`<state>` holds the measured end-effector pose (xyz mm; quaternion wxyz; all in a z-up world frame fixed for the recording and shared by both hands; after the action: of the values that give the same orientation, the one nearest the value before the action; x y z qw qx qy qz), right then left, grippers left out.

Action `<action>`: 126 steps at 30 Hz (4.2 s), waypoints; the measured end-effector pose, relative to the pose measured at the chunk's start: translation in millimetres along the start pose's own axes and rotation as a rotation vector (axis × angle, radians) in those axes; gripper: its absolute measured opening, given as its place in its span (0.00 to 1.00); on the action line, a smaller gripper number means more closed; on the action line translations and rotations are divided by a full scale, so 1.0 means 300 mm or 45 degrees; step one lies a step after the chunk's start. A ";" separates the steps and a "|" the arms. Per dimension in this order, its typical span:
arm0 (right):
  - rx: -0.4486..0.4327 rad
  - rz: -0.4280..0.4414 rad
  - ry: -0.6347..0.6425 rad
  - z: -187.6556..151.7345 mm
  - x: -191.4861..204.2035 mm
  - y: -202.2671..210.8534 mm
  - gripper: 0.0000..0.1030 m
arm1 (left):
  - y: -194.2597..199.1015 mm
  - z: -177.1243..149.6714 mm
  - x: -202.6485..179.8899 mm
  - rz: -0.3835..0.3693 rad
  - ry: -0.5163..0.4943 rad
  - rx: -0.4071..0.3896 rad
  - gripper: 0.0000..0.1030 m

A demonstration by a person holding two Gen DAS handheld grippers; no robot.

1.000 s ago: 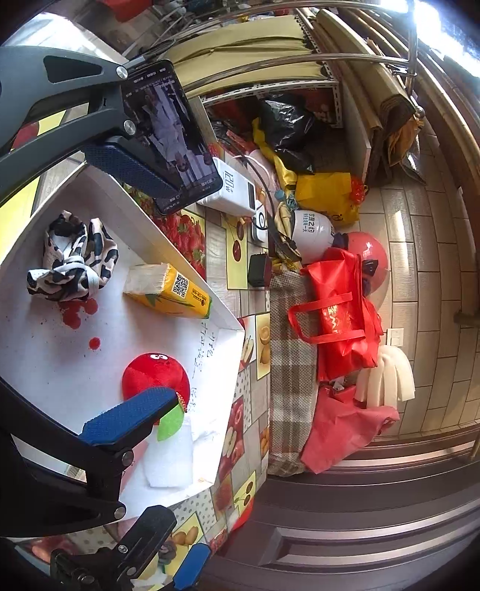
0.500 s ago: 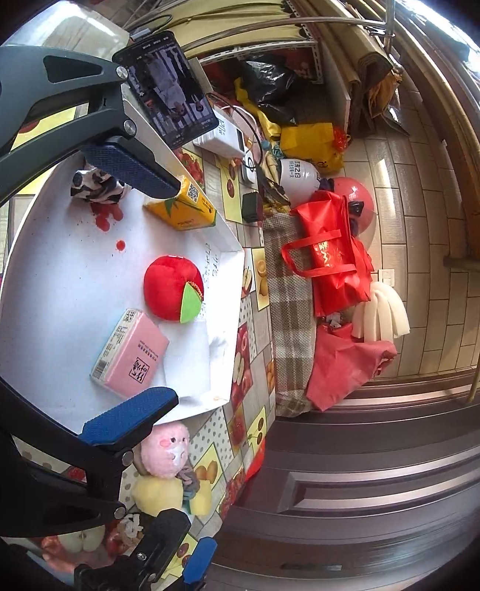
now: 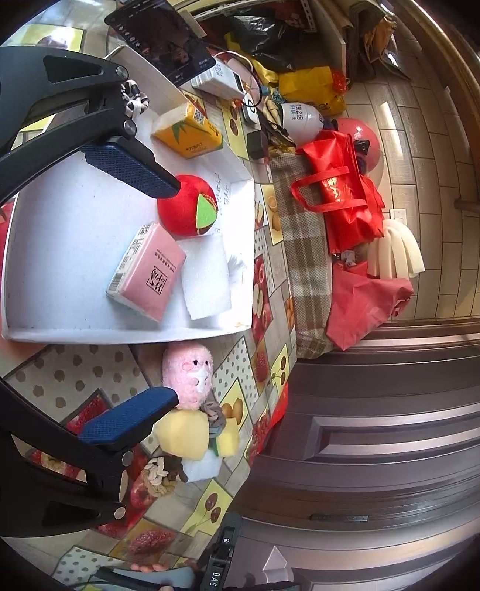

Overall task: Organize soft objects
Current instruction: 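Move both tools away from the tray toward the remaining items, then grasp the yellow sponge with the left tool while the right tool grasps the braided rope toy, then carry the yellow sponge and braided rope toy over the white tray with both tools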

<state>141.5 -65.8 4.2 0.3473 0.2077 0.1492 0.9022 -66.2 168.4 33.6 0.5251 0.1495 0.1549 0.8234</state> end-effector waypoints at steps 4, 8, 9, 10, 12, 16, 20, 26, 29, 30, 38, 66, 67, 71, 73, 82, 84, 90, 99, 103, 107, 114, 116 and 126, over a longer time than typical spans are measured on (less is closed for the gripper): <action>0.134 0.135 0.182 -0.052 0.093 -0.010 1.00 | -0.038 0.000 -0.091 -0.165 -0.009 0.081 1.00; 0.321 0.153 0.443 -0.135 0.231 -0.075 0.95 | -0.054 -0.004 -0.173 -0.161 -0.143 0.128 1.00; 0.374 0.137 0.488 -0.157 0.251 -0.102 0.90 | -0.059 -0.005 -0.185 -0.172 -0.158 0.139 1.00; 0.426 0.125 0.513 -0.176 0.262 -0.131 0.76 | -0.066 -0.006 -0.192 -0.185 -0.163 0.151 1.00; 0.532 0.111 0.522 -0.204 0.268 -0.191 0.56 | -0.086 -0.002 -0.207 -0.230 -0.149 0.173 1.00; 0.530 0.129 0.508 -0.192 0.237 -0.179 0.40 | -0.147 0.015 -0.263 -0.311 -0.130 0.219 0.99; 0.482 0.121 0.417 -0.160 0.131 -0.093 0.38 | -0.207 0.050 -0.348 -0.356 -0.165 0.221 0.99; 0.415 0.105 0.261 -0.098 0.006 -0.038 0.38 | -0.368 0.113 -0.464 -0.367 -0.238 0.297 0.99; 0.413 0.127 0.258 -0.096 0.014 -0.039 0.38 | -0.410 0.114 -0.505 -0.373 -0.293 0.340 0.99; 0.419 0.136 0.260 -0.098 0.016 -0.041 0.38 | -0.408 0.107 -0.519 -0.382 -0.320 0.349 0.99; 0.398 0.177 0.247 -0.092 0.019 -0.035 0.38 | -0.289 0.042 -0.554 -0.535 -0.303 0.376 0.96; 0.373 0.161 0.239 -0.086 0.013 -0.038 0.38 | -0.377 0.068 -0.432 -0.393 -0.114 0.406 0.21; 0.355 0.160 0.244 -0.084 0.015 -0.030 0.38 | -0.361 0.072 -0.430 -0.390 -0.114 0.373 0.21; 0.205 0.185 0.278 -0.064 0.035 0.036 0.38 | -0.279 0.094 -0.416 -0.357 -0.113 0.219 0.21; 0.104 0.172 0.306 -0.055 0.049 0.081 0.38 | -0.227 0.103 -0.408 -0.345 -0.110 0.134 0.21; -0.128 0.135 0.304 -0.037 0.096 0.167 0.38 | -0.079 0.102 -0.342 -0.248 -0.105 -0.061 0.21; -0.139 0.137 0.309 -0.036 0.117 0.163 0.38 | -0.051 0.092 -0.318 -0.237 -0.105 -0.077 0.21; -0.144 0.165 0.327 -0.051 0.196 0.138 0.38 | 0.032 0.047 -0.223 -0.171 -0.108 -0.109 0.21; -0.107 0.244 0.383 -0.089 0.349 0.079 0.38 | 0.096 -0.019 -0.028 -0.056 -0.046 -0.085 0.21; -0.072 0.283 0.408 -0.113 0.416 0.050 0.38 | 0.112 -0.041 0.063 -0.001 -0.006 -0.079 0.22; -0.041 0.322 0.433 -0.139 0.486 0.025 0.38 | 0.122 -0.059 0.151 0.053 0.037 -0.079 0.22; -0.007 0.372 0.457 -0.165 0.587 -0.020 0.38 | 0.134 -0.093 0.344 0.165 0.163 -0.070 0.22; 0.000 0.384 0.465 -0.168 0.610 -0.035 0.38 | 0.121 -0.096 0.382 0.182 0.203 -0.057 0.22; 0.038 0.414 0.504 -0.176 0.723 -0.117 0.38 | 0.040 -0.078 0.390 0.183 0.180 -0.006 0.22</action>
<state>-9.8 101.9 2.7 0.1587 0.0535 0.1920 0.9670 -132.9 267.7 27.1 0.4529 0.1004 0.1785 0.8677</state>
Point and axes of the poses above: each gripper's, at about its wrist camera, not at the fingertips, and y roughly against the way its jaws point, x to its left, z to its top, the point moved 4 cm from there along -y, roughly the way its jaws point, and after that the axes turned 5 degrees about -y, right-handed, at the moved point
